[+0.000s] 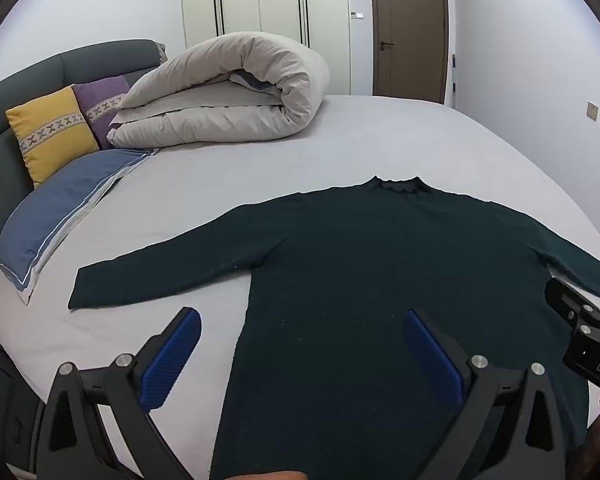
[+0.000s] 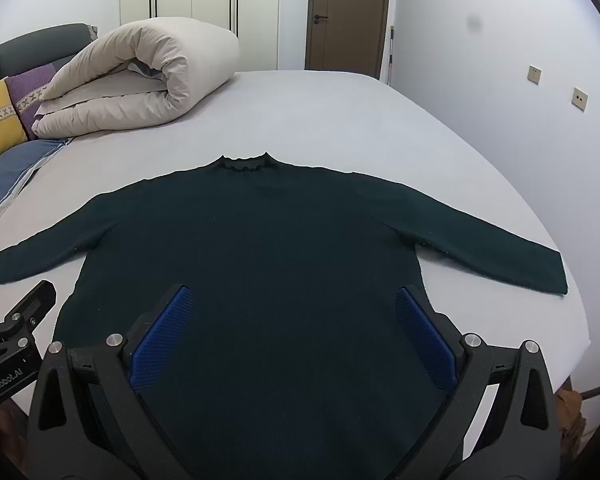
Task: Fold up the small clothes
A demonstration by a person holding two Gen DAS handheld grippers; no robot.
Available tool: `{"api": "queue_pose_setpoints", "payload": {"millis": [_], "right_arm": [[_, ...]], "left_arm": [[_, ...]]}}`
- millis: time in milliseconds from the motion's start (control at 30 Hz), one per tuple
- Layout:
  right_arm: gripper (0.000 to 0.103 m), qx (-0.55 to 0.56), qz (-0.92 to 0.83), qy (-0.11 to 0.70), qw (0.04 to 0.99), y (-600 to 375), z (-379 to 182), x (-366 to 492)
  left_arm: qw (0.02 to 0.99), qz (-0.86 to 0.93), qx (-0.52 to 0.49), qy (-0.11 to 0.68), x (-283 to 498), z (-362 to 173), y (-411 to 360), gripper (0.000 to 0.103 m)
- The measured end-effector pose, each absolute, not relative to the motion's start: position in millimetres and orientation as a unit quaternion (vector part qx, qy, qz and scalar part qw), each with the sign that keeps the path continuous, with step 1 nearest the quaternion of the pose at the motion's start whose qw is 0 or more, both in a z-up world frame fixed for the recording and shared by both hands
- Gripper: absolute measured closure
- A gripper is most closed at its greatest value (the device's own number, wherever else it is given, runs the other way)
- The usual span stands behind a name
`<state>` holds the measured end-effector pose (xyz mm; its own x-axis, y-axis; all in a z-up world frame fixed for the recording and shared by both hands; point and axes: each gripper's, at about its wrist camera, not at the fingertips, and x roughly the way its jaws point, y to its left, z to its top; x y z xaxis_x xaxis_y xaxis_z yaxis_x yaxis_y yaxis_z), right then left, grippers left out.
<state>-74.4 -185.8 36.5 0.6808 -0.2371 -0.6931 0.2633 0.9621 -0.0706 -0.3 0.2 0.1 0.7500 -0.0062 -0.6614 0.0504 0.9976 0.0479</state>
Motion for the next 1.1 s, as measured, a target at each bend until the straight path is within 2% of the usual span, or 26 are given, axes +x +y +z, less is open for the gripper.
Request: {"api": "queue_pose_setpoints", "payload": {"millis": [1100], "right_arm": [[0.0,0.017,-0.136,0.382,0.914,-178,23,-76]], "left_arm": [[0.932,-0.014,0.03,0.361,-6,-12,8,0.0]]}}
